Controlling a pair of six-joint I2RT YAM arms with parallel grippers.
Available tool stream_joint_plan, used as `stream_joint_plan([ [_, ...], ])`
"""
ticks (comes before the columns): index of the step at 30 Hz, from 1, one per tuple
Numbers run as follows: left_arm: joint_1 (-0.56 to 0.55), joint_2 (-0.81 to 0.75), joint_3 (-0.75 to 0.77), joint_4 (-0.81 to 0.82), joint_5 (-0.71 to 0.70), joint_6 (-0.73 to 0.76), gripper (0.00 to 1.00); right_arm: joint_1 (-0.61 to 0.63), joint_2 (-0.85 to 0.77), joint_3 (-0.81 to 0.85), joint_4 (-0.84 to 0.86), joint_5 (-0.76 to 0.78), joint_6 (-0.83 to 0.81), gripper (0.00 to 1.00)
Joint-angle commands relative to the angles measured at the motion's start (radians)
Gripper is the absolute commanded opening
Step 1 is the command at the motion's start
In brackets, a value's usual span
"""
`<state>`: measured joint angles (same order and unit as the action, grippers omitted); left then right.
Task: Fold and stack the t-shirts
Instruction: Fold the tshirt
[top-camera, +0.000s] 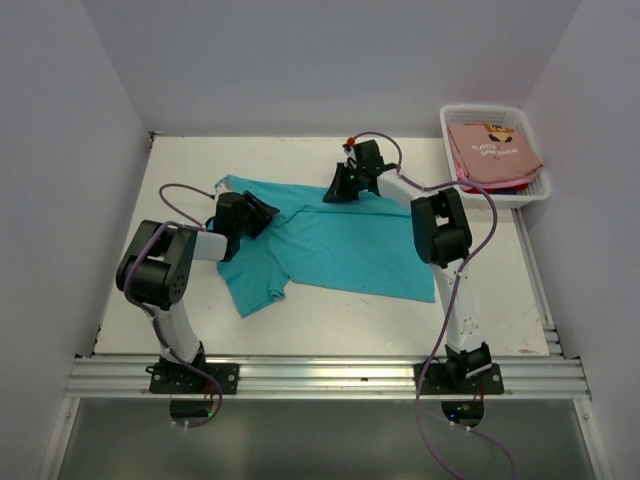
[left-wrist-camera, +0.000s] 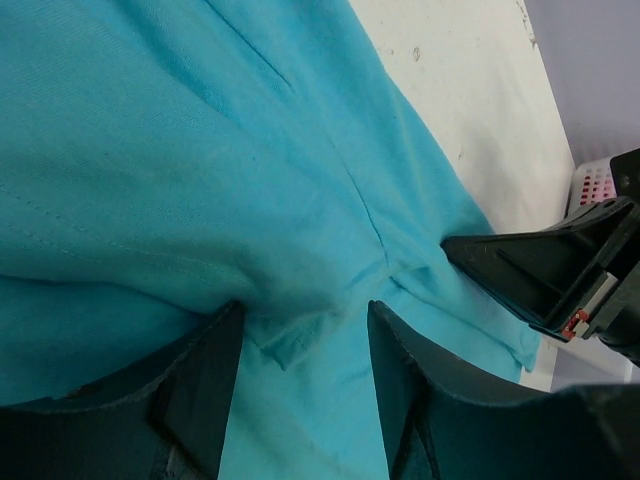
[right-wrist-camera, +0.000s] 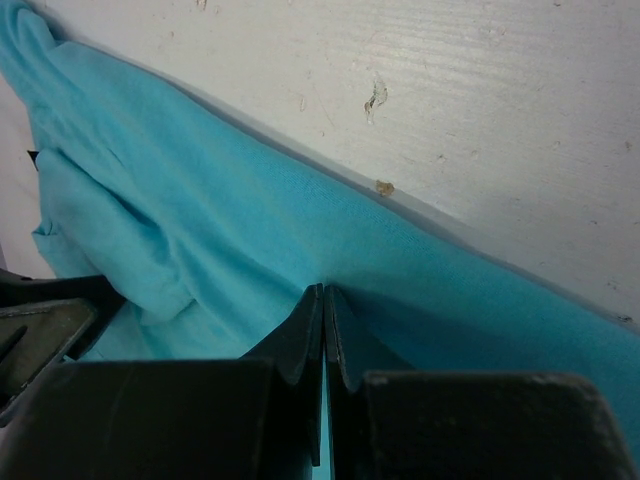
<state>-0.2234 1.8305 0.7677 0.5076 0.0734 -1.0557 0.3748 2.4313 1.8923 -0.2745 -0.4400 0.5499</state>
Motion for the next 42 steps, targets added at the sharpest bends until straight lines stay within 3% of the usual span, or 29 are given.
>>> stream_joint_plan([
  [1,-0.002,0.030,-0.005,-0.014,-0.014,0.008,0.57,0.007,0.009,-0.002,-0.060,0.035,-0.041,0.00],
  [11,-0.004,-0.122,-0.142,-0.020,-0.012,-0.020,0.54,0.007,0.023,-0.029,-0.034,0.030,-0.027,0.00],
  [21,-0.002,-0.050,-0.102,-0.050,-0.014,0.000,0.48,0.009,0.029,-0.035,-0.035,0.034,-0.030,0.00],
  [27,-0.001,-0.004,-0.104,-0.034,-0.029,0.010,0.36,0.009,0.031,-0.036,-0.035,0.029,-0.028,0.00],
  [36,0.006,-0.013,-0.103,-0.024,-0.027,0.017,0.00,0.007,0.029,-0.050,-0.032,0.029,-0.036,0.00],
  [42,0.006,-0.094,-0.114,-0.050,-0.040,0.036,0.00,0.007,0.029,-0.052,-0.031,0.026,-0.038,0.00],
])
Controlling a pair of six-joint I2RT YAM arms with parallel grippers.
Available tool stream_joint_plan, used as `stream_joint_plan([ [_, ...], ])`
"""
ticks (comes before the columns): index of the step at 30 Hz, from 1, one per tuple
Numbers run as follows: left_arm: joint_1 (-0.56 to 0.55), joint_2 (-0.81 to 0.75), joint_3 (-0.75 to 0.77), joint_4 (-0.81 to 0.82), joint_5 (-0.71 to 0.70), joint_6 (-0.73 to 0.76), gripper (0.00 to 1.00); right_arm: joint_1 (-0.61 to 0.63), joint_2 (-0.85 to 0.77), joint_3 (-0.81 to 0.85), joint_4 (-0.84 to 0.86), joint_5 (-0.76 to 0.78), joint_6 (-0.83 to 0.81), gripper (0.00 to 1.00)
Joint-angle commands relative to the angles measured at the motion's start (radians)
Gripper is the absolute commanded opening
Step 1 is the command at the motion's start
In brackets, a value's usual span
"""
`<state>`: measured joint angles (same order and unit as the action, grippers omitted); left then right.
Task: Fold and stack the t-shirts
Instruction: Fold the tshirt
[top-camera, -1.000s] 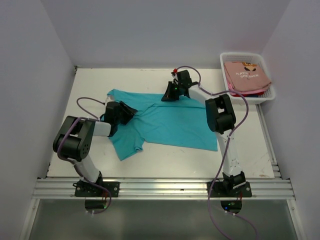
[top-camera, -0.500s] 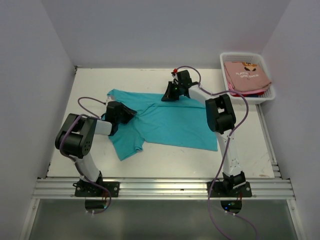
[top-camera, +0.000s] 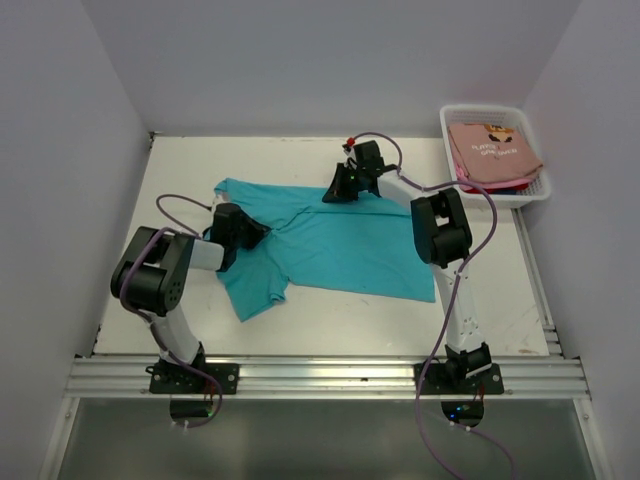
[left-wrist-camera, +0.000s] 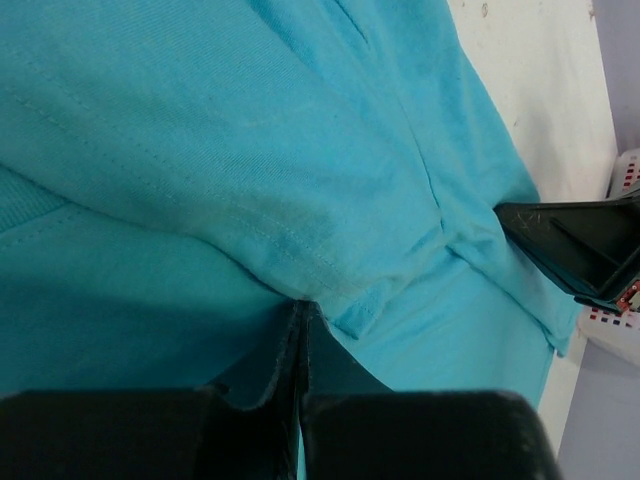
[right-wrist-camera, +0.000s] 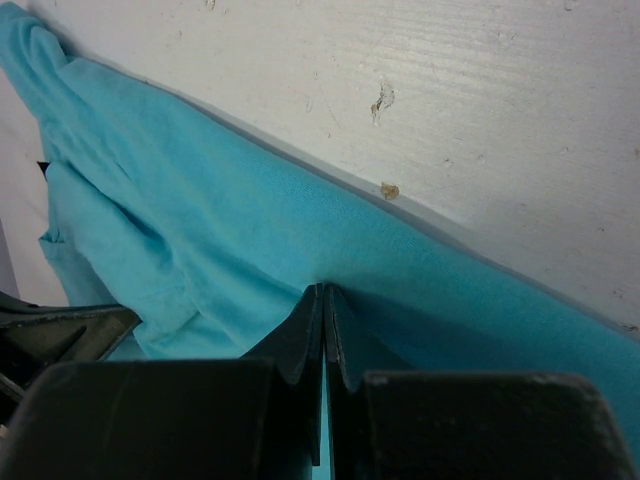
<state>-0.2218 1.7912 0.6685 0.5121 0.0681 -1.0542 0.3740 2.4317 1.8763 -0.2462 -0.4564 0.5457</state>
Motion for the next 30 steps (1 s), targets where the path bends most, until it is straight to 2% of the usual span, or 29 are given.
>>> stream_joint_plan([
  [1,0.004,-0.068,-0.015,-0.064,-0.045,0.043,0.00,0.008,0.029,-0.036,-0.059,0.044,-0.032,0.00],
  [6,0.004,-0.115,-0.007,-0.072,-0.065,0.075,0.00,0.008,0.032,-0.042,-0.048,0.041,-0.026,0.00],
  [11,0.006,-0.069,0.032,-0.107,-0.100,0.094,0.00,0.008,0.030,-0.043,-0.054,0.038,-0.030,0.00],
  [12,0.006,-0.049,0.034,-0.110,-0.102,0.095,0.11,0.008,0.029,-0.045,-0.054,0.038,-0.032,0.00],
  [14,0.007,-0.033,0.036,-0.103,-0.099,0.094,0.20,0.008,0.027,-0.046,-0.059,0.039,-0.038,0.00],
  [15,0.007,-0.018,0.036,-0.101,-0.097,0.089,0.28,0.008,0.024,-0.046,-0.064,0.041,-0.043,0.00],
  [19,0.007,-0.001,0.036,-0.092,-0.093,0.086,0.39,0.009,0.023,-0.048,-0.068,0.041,-0.047,0.00],
  [30,0.010,-0.026,0.045,-0.064,-0.091,0.092,0.41,0.006,0.030,-0.042,-0.068,0.038,-0.049,0.00],
])
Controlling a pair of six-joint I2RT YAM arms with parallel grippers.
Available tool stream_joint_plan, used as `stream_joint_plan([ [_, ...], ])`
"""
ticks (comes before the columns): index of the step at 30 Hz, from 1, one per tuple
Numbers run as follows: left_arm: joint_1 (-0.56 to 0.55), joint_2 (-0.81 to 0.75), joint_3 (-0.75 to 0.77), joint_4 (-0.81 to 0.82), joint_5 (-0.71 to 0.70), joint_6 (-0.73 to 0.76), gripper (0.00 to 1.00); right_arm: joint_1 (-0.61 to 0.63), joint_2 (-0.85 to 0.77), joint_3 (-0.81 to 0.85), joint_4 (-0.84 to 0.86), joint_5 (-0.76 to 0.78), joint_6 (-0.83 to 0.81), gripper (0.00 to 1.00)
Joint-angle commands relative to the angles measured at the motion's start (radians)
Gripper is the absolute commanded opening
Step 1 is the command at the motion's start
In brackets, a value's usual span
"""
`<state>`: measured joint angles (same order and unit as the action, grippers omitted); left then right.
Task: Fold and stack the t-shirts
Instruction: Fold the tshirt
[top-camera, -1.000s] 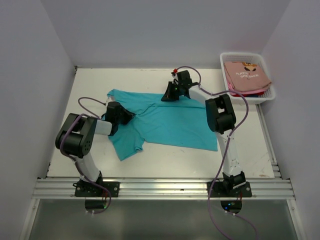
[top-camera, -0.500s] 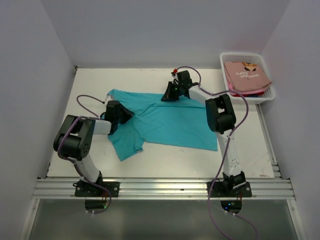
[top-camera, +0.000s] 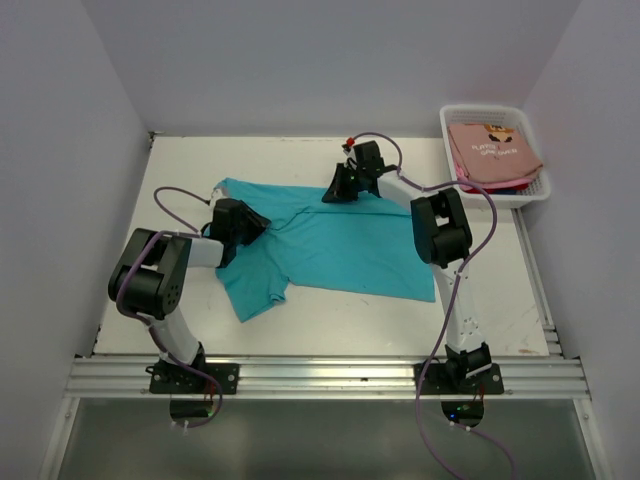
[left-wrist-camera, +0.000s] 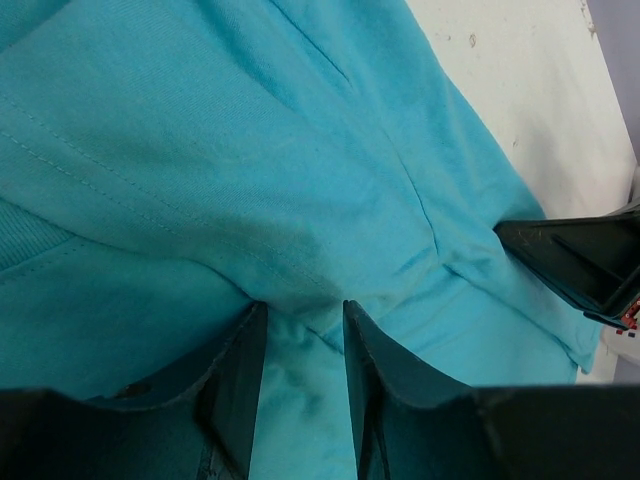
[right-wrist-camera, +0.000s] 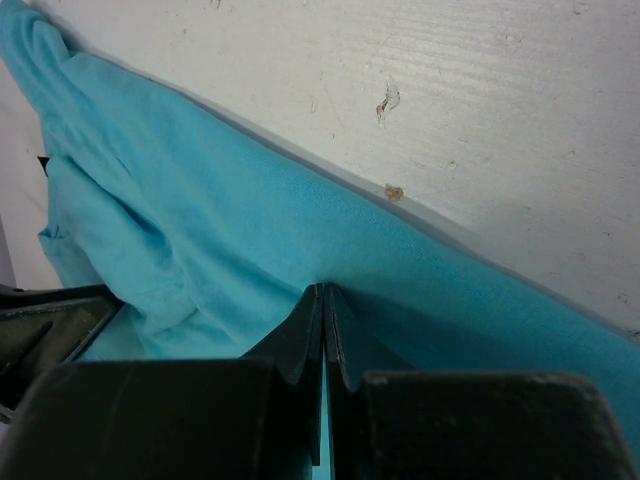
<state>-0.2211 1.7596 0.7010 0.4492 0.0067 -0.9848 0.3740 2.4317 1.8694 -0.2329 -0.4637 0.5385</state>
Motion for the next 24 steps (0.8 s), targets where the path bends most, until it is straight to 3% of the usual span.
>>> stream_joint_plan([
  [1,0.008,0.006,0.012,0.015,-0.027,0.023,0.40,0.009,0.032,-0.036,-0.082,0.045,-0.043,0.00],
  [6,0.012,0.003,0.017,0.060,-0.014,0.026,0.32,0.008,0.038,-0.033,-0.082,0.045,-0.048,0.00],
  [16,0.025,-0.005,0.043,0.077,-0.013,0.043,0.26,0.008,0.050,-0.027,-0.085,0.039,-0.051,0.00],
  [24,0.029,0.001,0.040,0.115,0.013,0.048,0.13,0.006,0.056,-0.029,-0.085,0.037,-0.055,0.00],
])
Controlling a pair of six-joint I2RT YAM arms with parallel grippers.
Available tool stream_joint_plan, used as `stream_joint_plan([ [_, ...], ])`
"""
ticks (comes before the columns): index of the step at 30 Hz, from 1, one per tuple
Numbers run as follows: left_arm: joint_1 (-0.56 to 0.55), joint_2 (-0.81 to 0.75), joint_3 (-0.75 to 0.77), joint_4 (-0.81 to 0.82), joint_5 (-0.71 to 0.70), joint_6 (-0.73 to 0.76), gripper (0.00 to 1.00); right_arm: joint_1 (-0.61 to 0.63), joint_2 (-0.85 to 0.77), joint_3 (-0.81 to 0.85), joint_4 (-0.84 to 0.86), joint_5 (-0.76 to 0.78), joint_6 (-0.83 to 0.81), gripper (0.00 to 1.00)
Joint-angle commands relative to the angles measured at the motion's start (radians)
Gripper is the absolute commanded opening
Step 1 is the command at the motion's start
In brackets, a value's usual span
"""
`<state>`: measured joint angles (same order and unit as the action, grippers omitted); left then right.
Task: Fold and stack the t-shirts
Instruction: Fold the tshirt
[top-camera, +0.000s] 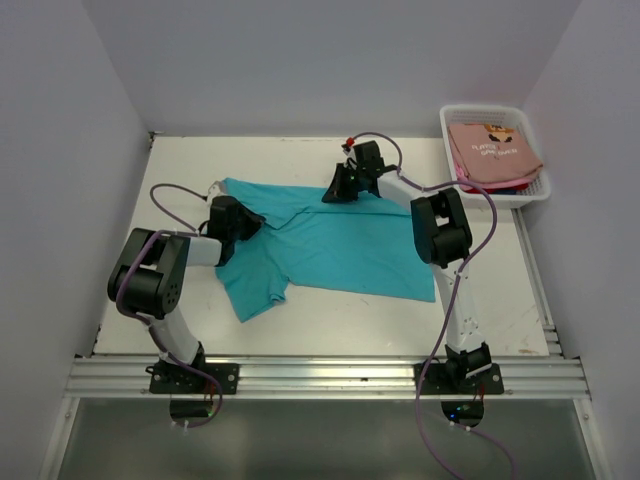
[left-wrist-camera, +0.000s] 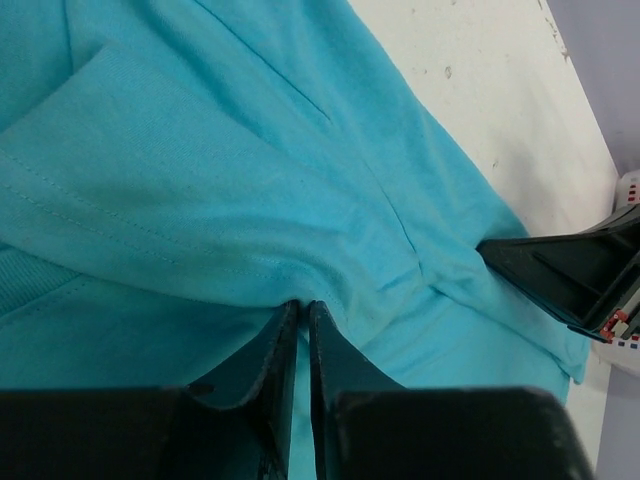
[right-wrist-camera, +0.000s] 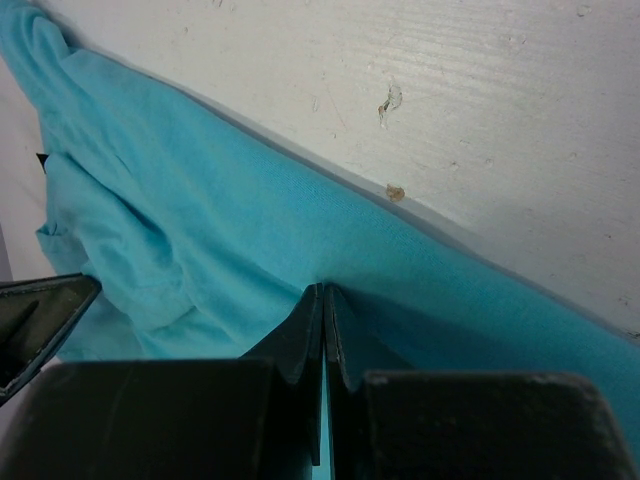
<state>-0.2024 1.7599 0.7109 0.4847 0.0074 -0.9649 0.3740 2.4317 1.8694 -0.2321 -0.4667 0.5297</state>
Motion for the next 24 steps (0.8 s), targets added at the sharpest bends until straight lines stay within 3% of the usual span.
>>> stream_joint_plan([
  [1,0.011,0.001,0.030,0.083,0.013,0.028,0.10,0.006,0.058,-0.029,-0.085,0.039,-0.046,0.00],
  [5,0.011,-0.007,0.022,0.088,0.028,0.020,0.00,0.005,0.059,-0.033,-0.084,0.037,-0.045,0.00],
  [24,0.011,-0.217,-0.027,-0.093,0.005,0.009,0.00,0.003,0.059,-0.056,-0.069,0.026,-0.040,0.00],
])
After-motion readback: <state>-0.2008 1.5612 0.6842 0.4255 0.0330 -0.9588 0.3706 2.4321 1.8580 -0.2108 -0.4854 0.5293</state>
